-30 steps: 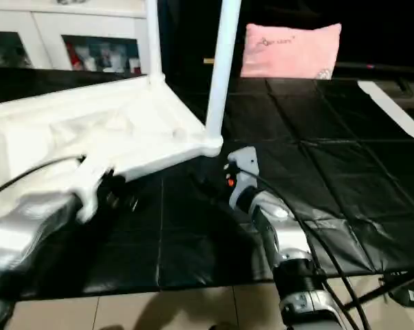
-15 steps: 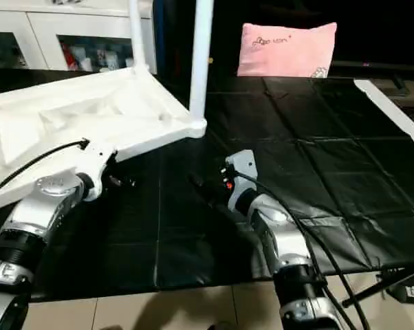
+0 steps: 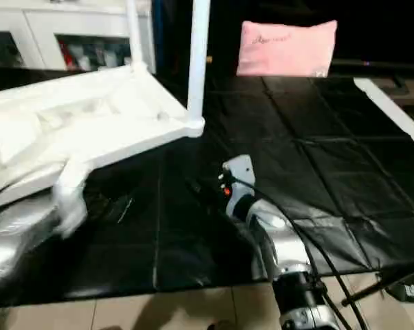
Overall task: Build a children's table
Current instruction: Rotate table base
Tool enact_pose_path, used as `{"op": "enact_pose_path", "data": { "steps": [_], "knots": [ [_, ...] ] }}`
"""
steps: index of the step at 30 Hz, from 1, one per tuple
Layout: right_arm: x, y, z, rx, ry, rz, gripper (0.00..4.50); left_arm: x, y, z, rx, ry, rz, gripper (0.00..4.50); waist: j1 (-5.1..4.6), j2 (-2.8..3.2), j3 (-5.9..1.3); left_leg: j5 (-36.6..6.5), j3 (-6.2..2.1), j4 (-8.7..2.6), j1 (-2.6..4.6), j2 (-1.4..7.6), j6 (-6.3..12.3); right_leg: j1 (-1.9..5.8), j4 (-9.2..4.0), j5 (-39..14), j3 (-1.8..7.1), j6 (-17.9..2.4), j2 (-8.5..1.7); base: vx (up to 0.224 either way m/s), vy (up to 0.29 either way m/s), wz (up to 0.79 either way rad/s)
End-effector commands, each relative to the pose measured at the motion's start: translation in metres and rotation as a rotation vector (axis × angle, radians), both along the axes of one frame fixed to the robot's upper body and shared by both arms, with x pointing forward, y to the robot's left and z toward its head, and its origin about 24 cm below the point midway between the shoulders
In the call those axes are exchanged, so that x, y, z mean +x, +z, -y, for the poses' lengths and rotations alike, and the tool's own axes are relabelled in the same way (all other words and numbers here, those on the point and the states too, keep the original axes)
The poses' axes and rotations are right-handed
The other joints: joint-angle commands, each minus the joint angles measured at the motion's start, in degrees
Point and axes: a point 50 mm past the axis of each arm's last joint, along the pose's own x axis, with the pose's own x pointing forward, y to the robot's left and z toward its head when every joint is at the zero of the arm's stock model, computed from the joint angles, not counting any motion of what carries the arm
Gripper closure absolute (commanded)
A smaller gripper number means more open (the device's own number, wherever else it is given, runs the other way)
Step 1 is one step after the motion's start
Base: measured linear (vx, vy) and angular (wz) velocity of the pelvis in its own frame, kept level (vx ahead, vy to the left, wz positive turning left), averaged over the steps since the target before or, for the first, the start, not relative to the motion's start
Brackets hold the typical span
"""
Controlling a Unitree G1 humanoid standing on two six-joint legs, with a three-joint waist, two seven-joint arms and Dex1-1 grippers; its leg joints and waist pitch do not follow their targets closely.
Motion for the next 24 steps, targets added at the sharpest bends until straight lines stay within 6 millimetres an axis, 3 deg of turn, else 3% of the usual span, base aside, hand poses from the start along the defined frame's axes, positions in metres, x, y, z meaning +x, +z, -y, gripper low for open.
{"op": "enact_pose_path", "data": {
  "steps": [1, 2, 4, 5, 7, 9, 12, 14, 19, 22, 24],
  "knots": [
    [-0.001, 0.0, 0.0, -0.009, 0.012, -0.001, 0.0, -0.003, 0.012, -0.005, 0.003, -0.02, -0.003, 0.03, -0.1, 1.03, -3.05, -15.1, 1.19, -4.1, -0.11, -0.77, 0.65, 2.95, -4.42, -14.4, 1.42, -9.39, -1.87, 0.0, 0.0, 0.0],
    [-0.003, -0.001, -0.001, -0.009, 0.028, -0.003, 0.0, -0.009, 0.017, -0.018, 0.043, -0.009, -0.032, 0.03, 0.02, 1.15, -3.02, -15.5, 1.24, -4.02, 0.23, -0.73, 0.58, 2.72, -4.46, -14.32, 1.41, -9.47, -1.86, 0.0, 0.0, 0.0],
    [-0.005, -0.002, -0.003, -0.014, 0.054, -0.008, 0.0, -0.016, 0.024, -0.035, 0.1, 0.017, -0.054, 0.03, 0.06, 1.24, -2.91, -16.21, 1.17, -4.2, 0.2, -0.76, 0.44, 2.71, -4.51, -15.08, 1.41, -9.2, -1.87, 0.0, 0.0, 0.0],
    [-0.009, -0.003, -0.005, -0.008, 0.102, -0.011, 0.0, -0.028, 0.035, -0.057, 0.145, 0.065, -0.082, 0.03, 0.03, 1.26, -2.89, -16.69, 1.13, -4.28, 0.21, -0.73, 0.36, 2.72, -4.52, -15.37, 1.42, -9.03, -1.84, 0.0, 0.0, 0.0],
    [-0.014, -0.001, -0.007, 0.015, 0.152, -0.013, 0.0, -0.035, 0.044, -0.07, 0.167, 0.096, -0.096, 0.03, 0.05, 1.17, -2.9, -16.53, 1.03, -4.35, -0.04, -0.79, 0.55, 2.96, -4.48, -15.25, 1.47, -8.66, -1.9, 0.0, 0.0, 0.0],
    [-0.02, 0.002, -0.01, 0.051, 0.225, -0.014, 0.0, -0.041, 0.051, -0.081, 0.186, 0.126, -0.107, 0.03, 0.01, 1.05, -2.81, -17.45, 1.02, -4.38, 0.18, -0.77, 1.09, 2.8, -4.57, -14.94, 1.46, -8.85, -1.74, 0.0, 0.0, 0.0],
    [-0.046, 0.014, -0.016, 0.155, 0.518, -0.059, 0.0, -0.059, 0.072, -0.116, 0.264, 0.231, -0.154, 0.03, 0.26, 0.84, -2.53, -19.18, 0.81, -4.57, 0.21, -0.59, 2.53, 2.78, -4.81, -16.83, 1.46, -8.2, -1.79, 0.0, 0.0, 0.0],
    [-0.05, 0.016, -0.015, 0.163, 0.57, -0.072, 0.0, -0.063, 0.076, -0.123, 0.288, 0.256, -0.163, 0.03, 0.29, 0.65, -2.42, -19.57, 0.76, -4.67, 0.32, -0.51, 2.62, 2.55, -4.95, -18.07, 1.47, -8.35, -1.87, 0.0, 0.0, 0.0],
    [-0.053, 0.02, -0.011, 0.183, 0.646, -0.111, 0.0, -0.071, 0.089, -0.145, 0.341, 0.358, -0.15, 0.03, 0.59, 0.89, -2.41, -21.66, 0.67, -4.76, 0.62, -0.45, 1.65, 2.15, -5.1, -20.15, 1.6, -8.5, -2.11, 0.0, 0.0, 0.0],
    [-0.047, 0.021, -0.01, 0.158, 0.606, -0.082, 0.0, -0.063, 0.098, -0.164, 0.422, 0.454, -0.025, 0.03, 0.78, 0.7, -2.52, -23.24, 0.53, -4.68, 0.87, -0.62, 1.47, 1.94, -5.31, -20.55, 1.45, -8.03, -2.05, 0.0, 0.0, 0.0],
    [-0.045, 0.021, -0.01, 0.154, 0.589, -0.081, 0.0, -0.053, 0.102, -0.167, 0.396, 0.485, 0.092, 0.03, 1.12, 0.66, -2.79, -21.83, 0.42, -4.68, 0.95, -0.54, 1.24, 2.18, -5.04, -18.27, 1.45, -8.46, -2.21, 0.0, 0.0, 0.0]
  ]
}}
